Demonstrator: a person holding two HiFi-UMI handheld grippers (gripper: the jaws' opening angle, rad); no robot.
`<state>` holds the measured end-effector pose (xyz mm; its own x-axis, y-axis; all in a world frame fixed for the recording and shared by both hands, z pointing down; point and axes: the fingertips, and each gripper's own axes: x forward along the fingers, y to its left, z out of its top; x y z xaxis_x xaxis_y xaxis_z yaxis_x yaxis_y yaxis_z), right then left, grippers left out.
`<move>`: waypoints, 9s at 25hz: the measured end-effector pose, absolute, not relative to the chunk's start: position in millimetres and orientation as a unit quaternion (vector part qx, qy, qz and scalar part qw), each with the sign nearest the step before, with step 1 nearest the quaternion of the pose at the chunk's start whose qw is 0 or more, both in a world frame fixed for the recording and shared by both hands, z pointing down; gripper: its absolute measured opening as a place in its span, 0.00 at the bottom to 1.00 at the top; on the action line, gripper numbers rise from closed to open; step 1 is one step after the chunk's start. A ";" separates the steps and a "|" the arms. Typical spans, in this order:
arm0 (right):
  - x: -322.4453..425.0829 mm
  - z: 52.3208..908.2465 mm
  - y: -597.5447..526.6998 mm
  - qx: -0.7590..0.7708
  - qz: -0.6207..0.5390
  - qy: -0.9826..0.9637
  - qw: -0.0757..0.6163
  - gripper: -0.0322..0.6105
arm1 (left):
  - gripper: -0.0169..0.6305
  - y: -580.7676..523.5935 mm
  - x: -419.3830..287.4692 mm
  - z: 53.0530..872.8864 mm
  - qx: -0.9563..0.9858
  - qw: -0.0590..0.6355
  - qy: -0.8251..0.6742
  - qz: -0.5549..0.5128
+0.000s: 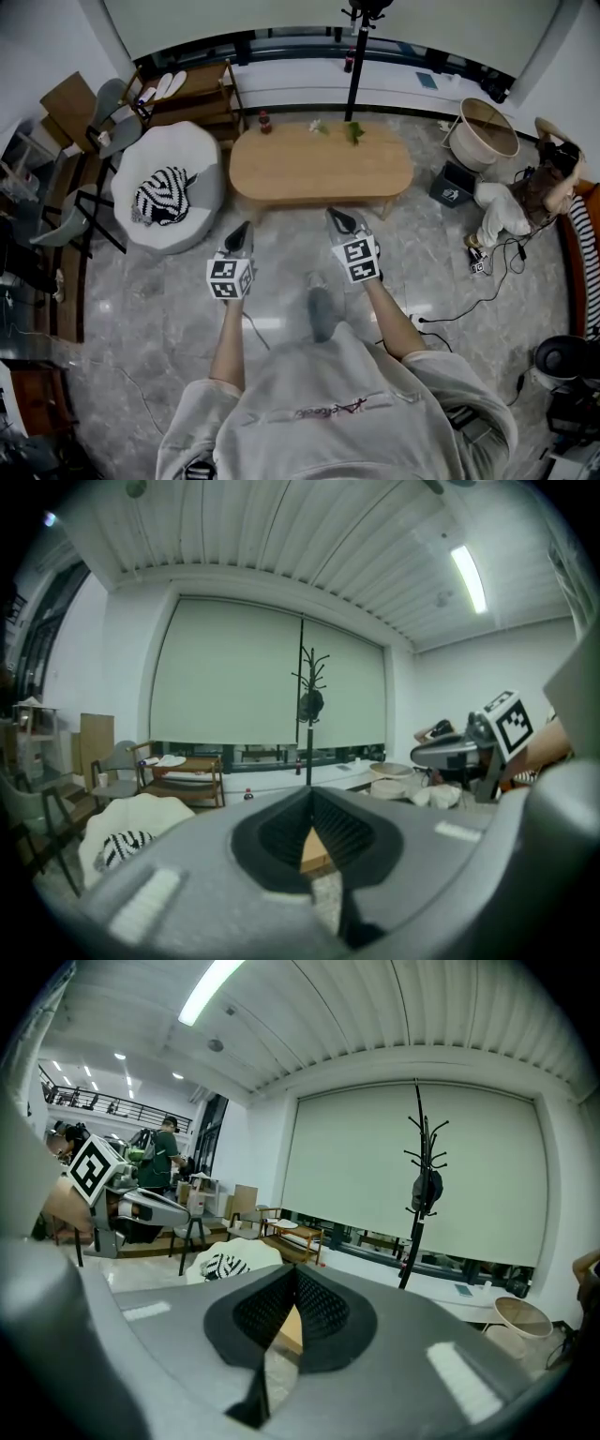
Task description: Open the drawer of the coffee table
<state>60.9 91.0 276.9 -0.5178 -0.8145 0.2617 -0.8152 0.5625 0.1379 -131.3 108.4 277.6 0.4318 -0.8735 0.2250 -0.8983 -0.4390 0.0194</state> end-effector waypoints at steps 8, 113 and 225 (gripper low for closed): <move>50.9 272.7 16.8 0.452 0.003 -0.880 0.146 0.06 | 0.02 34.7 -131.9 266.7 0.840 0.065 -0.530 0.099; -23.0 493.4 -272.1 0.421 0.154 -0.845 0.291 0.06 | 0.02 -227.1 -226.4 524.9 0.798 0.283 -0.507 0.163; 37.0 1006.3 -180.7 0.198 0.285 -0.937 -0.045 0.19 | 0.29 -184.1 -168.0 996.2 0.893 0.289 -0.337 -0.076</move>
<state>37.0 -180.7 1006.3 -0.9174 -0.3969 0.0278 -0.3451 0.7590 -0.5521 -168.0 -184.1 996.2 0.7610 -0.6461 0.0585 -0.5577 -0.6056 0.5676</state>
